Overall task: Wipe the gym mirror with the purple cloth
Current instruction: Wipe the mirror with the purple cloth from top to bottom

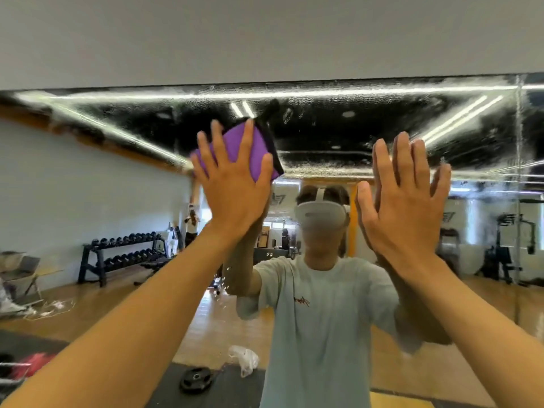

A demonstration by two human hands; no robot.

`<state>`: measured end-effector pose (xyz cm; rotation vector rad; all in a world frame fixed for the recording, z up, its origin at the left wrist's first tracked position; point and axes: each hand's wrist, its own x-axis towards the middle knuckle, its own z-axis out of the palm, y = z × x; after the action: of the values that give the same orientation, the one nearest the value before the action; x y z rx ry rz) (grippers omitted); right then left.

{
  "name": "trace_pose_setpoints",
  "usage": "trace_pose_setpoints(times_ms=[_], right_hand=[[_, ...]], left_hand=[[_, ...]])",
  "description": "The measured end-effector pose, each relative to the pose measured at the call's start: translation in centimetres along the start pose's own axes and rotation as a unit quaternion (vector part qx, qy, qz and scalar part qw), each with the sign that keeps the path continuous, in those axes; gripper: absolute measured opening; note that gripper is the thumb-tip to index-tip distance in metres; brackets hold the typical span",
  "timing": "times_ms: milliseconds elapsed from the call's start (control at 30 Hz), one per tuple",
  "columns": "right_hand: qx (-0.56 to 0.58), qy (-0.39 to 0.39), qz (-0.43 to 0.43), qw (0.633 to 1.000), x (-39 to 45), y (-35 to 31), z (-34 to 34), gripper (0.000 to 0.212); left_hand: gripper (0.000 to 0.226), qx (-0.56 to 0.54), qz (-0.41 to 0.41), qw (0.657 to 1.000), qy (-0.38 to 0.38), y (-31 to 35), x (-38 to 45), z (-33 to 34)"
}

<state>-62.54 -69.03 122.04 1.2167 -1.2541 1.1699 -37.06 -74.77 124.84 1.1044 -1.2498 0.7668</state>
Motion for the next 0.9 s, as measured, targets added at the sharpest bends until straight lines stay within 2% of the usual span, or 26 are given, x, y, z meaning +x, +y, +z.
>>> trace_pose_setpoints(times_ms=[133,233,300,367,500,600,733,800,900], right_hand=[[0.002,0.008,0.001,1.0,0.0,0.0,0.2,0.069],[0.006,0.014,0.01,1.0,0.0,-0.1,0.2,0.07],[0.01,0.012,0.008,1.0,0.1,-0.2,0.1,0.072],[0.01,0.009,0.005,1.0,0.1,-0.1,0.0,0.072],[0.008,0.005,0.005,1.0,0.0,-0.1,0.0,0.072],[0.008,0.007,0.004,1.0,0.0,-0.1,0.1,0.071],[0.006,0.009,0.006,1.0,-0.1,-0.1,0.1,0.071],[0.002,0.009,0.006,1.0,-0.1,-0.2,0.1,0.071],[-0.003,0.005,0.002,1.0,-0.1,-0.3,0.1,0.07]], left_hand=[[0.071,-0.01,0.097,0.995,-0.003,7.4,3.1,0.7],[0.067,0.007,0.224,0.974,-0.015,12.2,1.9,1.4],[0.065,0.021,0.295,0.955,-0.031,12.1,1.7,1.4],[0.068,0.01,0.324,0.946,-0.028,10.0,3.0,0.9],[0.074,-0.007,0.182,0.983,-0.017,3.6,6.0,0.1],[0.076,-0.001,0.124,0.992,-0.014,-0.3,5.9,-0.3],[0.075,0.0,0.047,0.999,-0.003,-0.1,3.8,-0.1],[0.075,0.0,0.032,1.0,0.001,1.4,2.5,-0.1],[0.071,-0.005,0.094,0.996,0.002,4.4,-0.9,0.5]])
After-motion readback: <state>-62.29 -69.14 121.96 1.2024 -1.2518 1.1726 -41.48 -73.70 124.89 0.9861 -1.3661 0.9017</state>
